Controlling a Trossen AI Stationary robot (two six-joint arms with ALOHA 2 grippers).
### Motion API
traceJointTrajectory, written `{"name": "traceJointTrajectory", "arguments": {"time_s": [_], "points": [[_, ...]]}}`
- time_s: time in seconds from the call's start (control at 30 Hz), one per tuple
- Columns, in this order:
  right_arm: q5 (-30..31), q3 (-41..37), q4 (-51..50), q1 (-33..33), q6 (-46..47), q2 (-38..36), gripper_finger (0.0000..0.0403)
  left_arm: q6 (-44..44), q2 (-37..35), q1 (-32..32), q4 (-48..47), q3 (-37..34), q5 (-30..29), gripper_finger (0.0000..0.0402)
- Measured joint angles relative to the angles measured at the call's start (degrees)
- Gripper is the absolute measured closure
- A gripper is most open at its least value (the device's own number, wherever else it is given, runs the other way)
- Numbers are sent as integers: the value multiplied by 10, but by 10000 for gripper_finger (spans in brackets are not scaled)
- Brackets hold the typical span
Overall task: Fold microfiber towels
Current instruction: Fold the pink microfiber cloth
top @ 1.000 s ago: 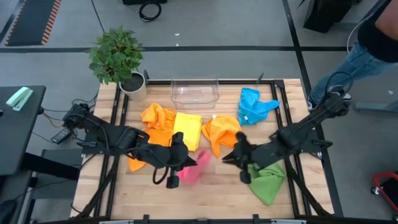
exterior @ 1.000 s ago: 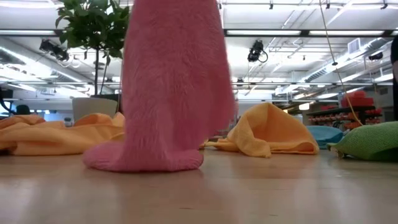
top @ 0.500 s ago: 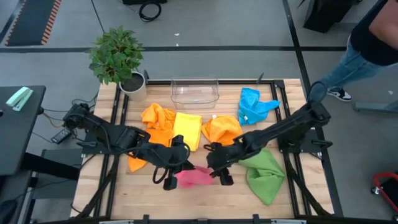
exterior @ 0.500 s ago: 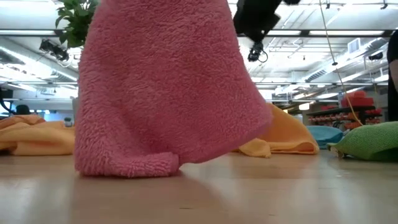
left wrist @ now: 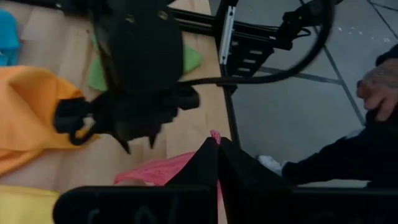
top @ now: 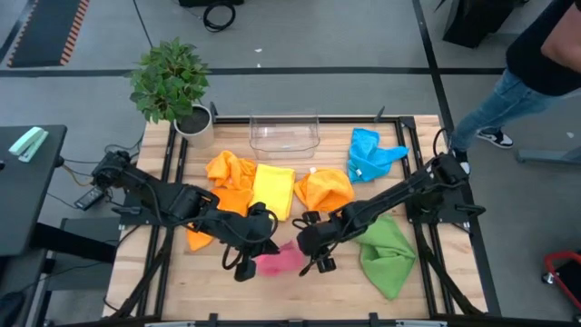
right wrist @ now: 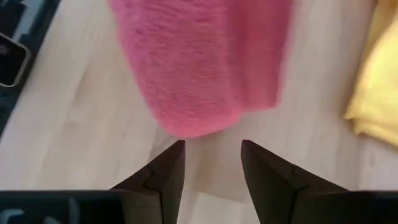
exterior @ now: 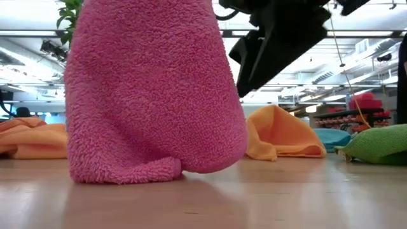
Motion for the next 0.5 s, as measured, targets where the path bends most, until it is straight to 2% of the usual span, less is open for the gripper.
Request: {"name": "traceJointTrajectory", "arguments": {"time_s": [0.13, 0.3, 0.43, 0.5], "points": [[-8, 0, 8, -20, -27, -19, 237, -7, 0, -4, -2, 0, 1, 396], [-66, 0, 58, -51, -83, -27, 237, -21, 0, -9, -2, 0, 1, 389], [-150, 0, 146, -66, -105, -13, 238, -35, 0, -13, -3, 0, 5, 396], [-153, 0, 174, -65, -106, 2, 239, -46, 0, -13, -3, 0, 6, 394]]}}
